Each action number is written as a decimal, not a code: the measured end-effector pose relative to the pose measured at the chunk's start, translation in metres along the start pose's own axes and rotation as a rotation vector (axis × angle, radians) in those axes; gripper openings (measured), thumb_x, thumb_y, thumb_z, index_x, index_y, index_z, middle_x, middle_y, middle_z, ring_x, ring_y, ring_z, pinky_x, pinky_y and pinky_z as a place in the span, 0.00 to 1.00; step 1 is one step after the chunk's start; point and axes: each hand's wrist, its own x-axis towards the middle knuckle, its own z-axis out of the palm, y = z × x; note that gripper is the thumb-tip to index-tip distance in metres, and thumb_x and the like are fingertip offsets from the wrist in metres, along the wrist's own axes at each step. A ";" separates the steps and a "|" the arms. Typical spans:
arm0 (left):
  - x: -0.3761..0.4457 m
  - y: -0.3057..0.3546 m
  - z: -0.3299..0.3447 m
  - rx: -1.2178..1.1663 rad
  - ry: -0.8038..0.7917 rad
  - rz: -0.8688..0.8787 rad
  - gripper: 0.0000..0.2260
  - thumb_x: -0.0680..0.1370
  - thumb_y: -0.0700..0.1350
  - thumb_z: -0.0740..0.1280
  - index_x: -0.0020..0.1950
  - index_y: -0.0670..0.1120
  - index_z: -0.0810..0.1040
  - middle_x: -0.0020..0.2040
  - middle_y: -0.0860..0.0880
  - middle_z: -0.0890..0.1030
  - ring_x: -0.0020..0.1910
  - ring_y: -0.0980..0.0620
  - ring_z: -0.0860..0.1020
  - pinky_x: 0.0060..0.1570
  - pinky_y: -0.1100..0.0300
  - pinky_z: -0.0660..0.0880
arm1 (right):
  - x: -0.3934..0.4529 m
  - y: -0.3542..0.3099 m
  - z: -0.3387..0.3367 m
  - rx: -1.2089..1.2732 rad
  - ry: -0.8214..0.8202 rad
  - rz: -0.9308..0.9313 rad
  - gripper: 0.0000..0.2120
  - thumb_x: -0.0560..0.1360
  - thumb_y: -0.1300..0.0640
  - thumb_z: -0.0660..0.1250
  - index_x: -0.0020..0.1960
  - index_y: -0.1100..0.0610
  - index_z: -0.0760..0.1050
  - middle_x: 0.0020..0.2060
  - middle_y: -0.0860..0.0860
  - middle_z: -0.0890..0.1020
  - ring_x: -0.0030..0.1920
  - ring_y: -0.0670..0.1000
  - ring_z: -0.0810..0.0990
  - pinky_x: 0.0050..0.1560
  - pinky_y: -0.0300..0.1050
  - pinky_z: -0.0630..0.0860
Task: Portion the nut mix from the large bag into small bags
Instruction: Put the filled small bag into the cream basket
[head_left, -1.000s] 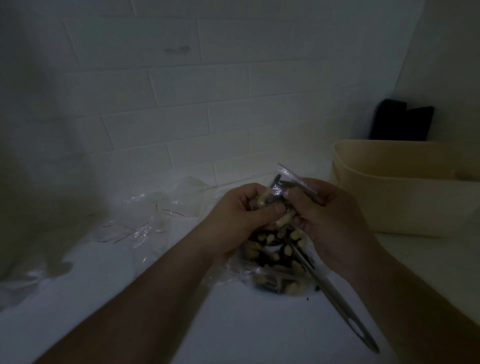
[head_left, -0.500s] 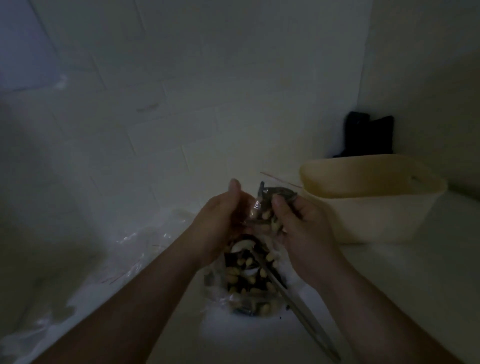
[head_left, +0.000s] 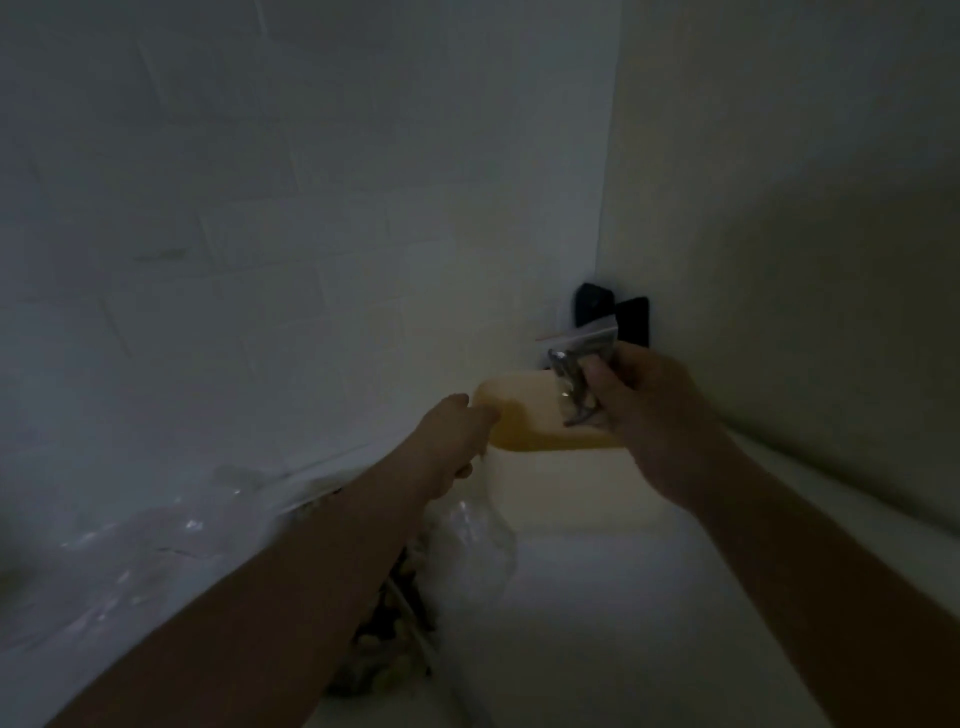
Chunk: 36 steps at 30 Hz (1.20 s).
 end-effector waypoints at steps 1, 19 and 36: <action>0.001 0.000 0.004 0.017 -0.009 0.011 0.17 0.82 0.43 0.62 0.69 0.40 0.75 0.44 0.45 0.71 0.34 0.49 0.67 0.31 0.59 0.64 | 0.005 -0.002 -0.015 -0.051 -0.022 -0.024 0.10 0.84 0.64 0.63 0.49 0.61 0.82 0.33 0.48 0.84 0.35 0.44 0.82 0.39 0.42 0.81; -0.067 -0.028 0.005 0.348 0.094 0.526 0.16 0.80 0.40 0.63 0.65 0.56 0.73 0.52 0.59 0.80 0.49 0.64 0.78 0.42 0.71 0.70 | 0.015 0.026 -0.050 -1.456 -0.631 0.133 0.08 0.81 0.56 0.66 0.58 0.58 0.81 0.45 0.51 0.80 0.43 0.50 0.78 0.48 0.44 0.75; -0.072 -0.037 -0.002 0.403 0.111 0.578 0.08 0.83 0.42 0.62 0.59 0.54 0.71 0.47 0.61 0.76 0.44 0.65 0.75 0.38 0.71 0.67 | 0.004 0.044 -0.037 -1.534 -0.811 0.128 0.11 0.81 0.55 0.68 0.61 0.56 0.82 0.53 0.54 0.83 0.52 0.53 0.81 0.57 0.50 0.80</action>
